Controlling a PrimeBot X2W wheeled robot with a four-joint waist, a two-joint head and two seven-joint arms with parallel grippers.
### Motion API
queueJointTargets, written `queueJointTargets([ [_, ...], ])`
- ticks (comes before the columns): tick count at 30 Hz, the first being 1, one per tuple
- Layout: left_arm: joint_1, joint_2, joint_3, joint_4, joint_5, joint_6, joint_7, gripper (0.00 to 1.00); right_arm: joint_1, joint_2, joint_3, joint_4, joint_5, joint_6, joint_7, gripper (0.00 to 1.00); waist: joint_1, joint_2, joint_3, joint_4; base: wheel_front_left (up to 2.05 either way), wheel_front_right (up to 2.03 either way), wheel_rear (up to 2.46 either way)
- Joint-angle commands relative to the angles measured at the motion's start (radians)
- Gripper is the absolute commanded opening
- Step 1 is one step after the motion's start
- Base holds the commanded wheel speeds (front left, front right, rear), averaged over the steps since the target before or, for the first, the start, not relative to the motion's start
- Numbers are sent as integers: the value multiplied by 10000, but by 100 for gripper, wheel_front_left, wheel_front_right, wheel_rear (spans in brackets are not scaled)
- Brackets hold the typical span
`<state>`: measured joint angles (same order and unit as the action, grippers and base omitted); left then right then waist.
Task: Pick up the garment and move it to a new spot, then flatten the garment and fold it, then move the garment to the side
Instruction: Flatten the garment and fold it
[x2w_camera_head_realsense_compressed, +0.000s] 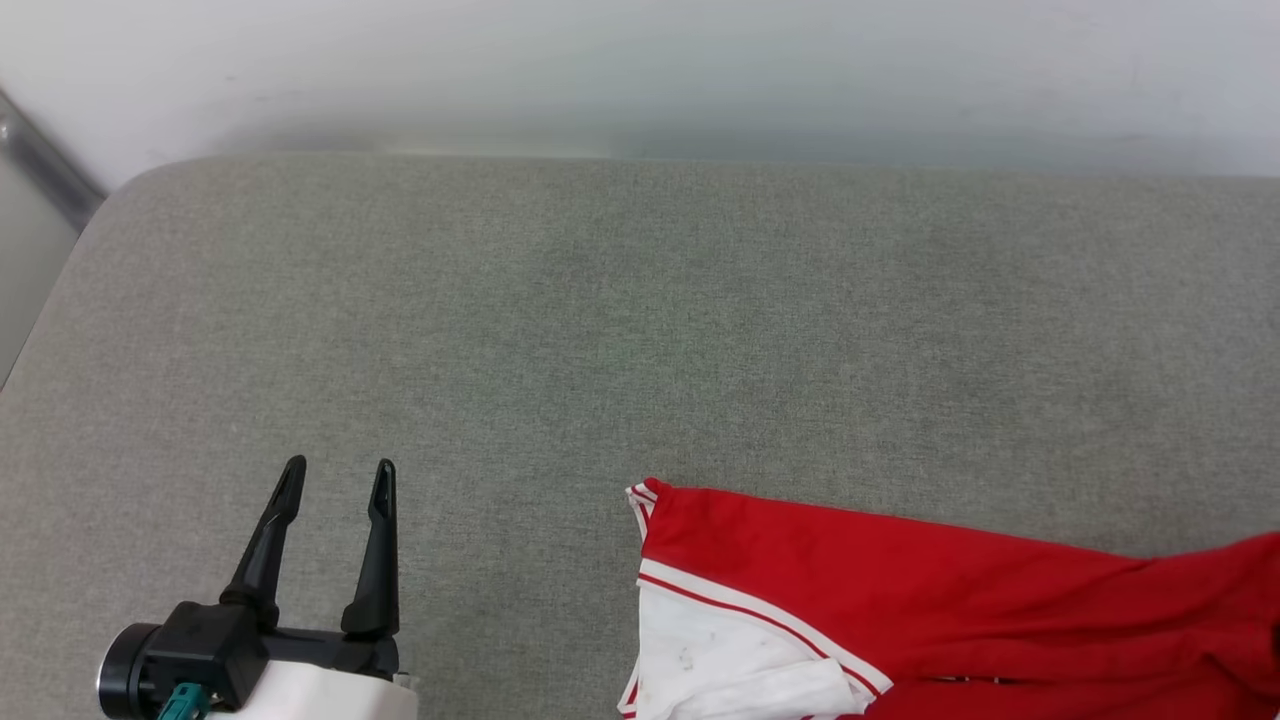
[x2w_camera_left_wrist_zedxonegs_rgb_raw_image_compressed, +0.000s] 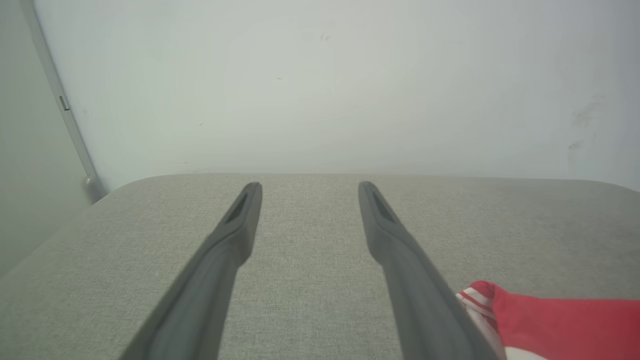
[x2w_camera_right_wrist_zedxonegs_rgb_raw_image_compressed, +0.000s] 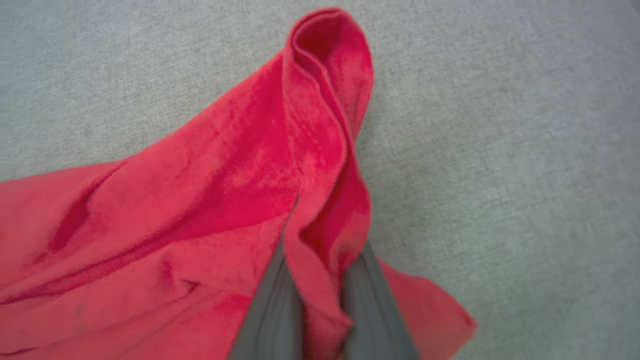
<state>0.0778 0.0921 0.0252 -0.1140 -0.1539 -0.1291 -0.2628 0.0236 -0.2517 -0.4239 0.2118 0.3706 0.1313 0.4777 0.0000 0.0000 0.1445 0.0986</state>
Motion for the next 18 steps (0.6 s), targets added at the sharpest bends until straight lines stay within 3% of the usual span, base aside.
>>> queueJointTargets([
  [1, -22, 47, -23, 31, -11, -11, -24, 100, -73, 81, 107, -141, 106, -11, 43, 0, 0, 0, -91, -40, 0, 0, 0],
  [10, 156, 152, -259, 158, -65, -12, -23, 100, 915, 334, 1347, -2042, 701, -9, 986, 0, 0, 0, -461, -44, 0, 0, 0],
  [11, 150, 167, -285, 89, -123, -11, -23, 100, 1224, 598, 1951, -2916, 1213, -8, 1503, 0, 0, 0, -515, 16, 0, 0, 0],
  [18, 136, 144, -318, -119, -574, -13, -23, 100, 1337, 1788, 3414, -4446, 2174, -8, 2777, 0, 0, 0, -657, 310, 0, 0, 0],
])
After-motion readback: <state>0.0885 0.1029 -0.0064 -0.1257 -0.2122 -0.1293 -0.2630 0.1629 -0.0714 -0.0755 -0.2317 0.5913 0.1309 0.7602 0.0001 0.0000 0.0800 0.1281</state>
